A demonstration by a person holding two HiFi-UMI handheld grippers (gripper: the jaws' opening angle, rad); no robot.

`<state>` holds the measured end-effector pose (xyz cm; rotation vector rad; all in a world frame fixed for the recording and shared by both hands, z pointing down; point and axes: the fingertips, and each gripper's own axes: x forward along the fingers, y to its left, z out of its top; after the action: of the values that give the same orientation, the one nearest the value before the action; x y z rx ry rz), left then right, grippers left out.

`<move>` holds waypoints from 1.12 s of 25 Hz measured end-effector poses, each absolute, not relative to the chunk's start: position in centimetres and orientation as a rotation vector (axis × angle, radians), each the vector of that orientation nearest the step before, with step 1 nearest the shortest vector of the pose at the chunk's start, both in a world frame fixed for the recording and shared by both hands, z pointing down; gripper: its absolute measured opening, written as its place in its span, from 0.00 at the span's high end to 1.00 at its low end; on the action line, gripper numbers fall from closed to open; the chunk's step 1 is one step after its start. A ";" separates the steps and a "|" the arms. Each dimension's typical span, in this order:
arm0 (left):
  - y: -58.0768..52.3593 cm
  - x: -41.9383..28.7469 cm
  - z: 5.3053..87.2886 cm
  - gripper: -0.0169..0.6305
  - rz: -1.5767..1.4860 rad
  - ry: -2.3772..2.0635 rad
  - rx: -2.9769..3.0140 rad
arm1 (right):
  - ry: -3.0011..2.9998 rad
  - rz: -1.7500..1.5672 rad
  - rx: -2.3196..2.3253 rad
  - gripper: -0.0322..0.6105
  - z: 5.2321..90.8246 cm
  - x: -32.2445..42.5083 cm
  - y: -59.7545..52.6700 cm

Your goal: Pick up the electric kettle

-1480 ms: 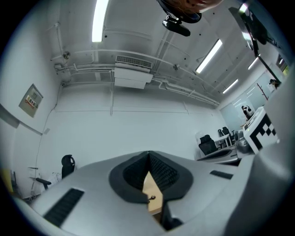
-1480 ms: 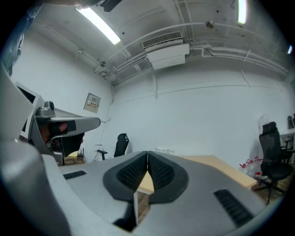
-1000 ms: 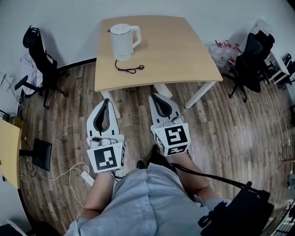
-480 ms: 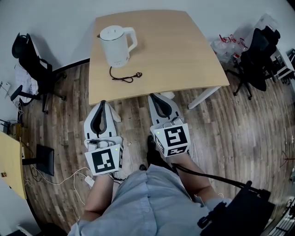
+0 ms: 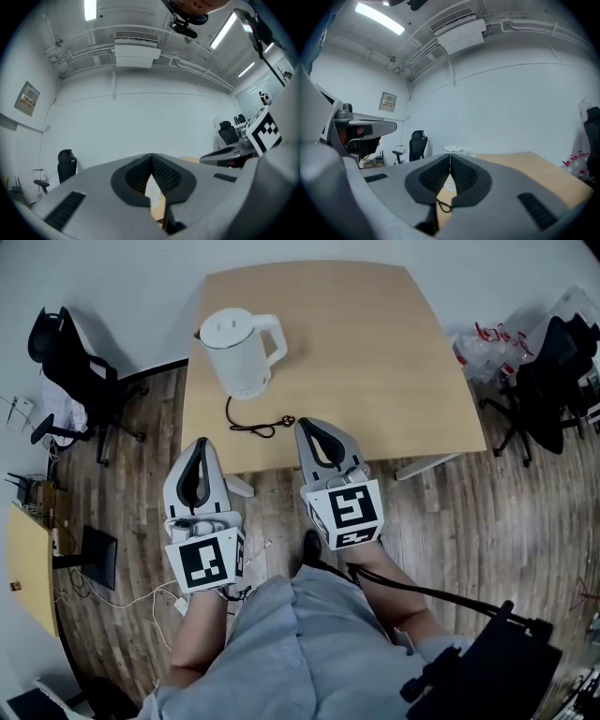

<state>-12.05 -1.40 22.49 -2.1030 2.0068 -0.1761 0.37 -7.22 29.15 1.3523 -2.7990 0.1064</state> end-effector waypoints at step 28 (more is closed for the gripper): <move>-13.1 -18.3 26.5 0.97 -0.155 2.112 -2.125 | -2.711 0.088 1.396 0.95 32.2 -3.9 -21.1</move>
<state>-18.25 -13.14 26.54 -2.1250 2.1116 -0.1554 -3.86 -21.08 32.20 1.3962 -2.7114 0.0881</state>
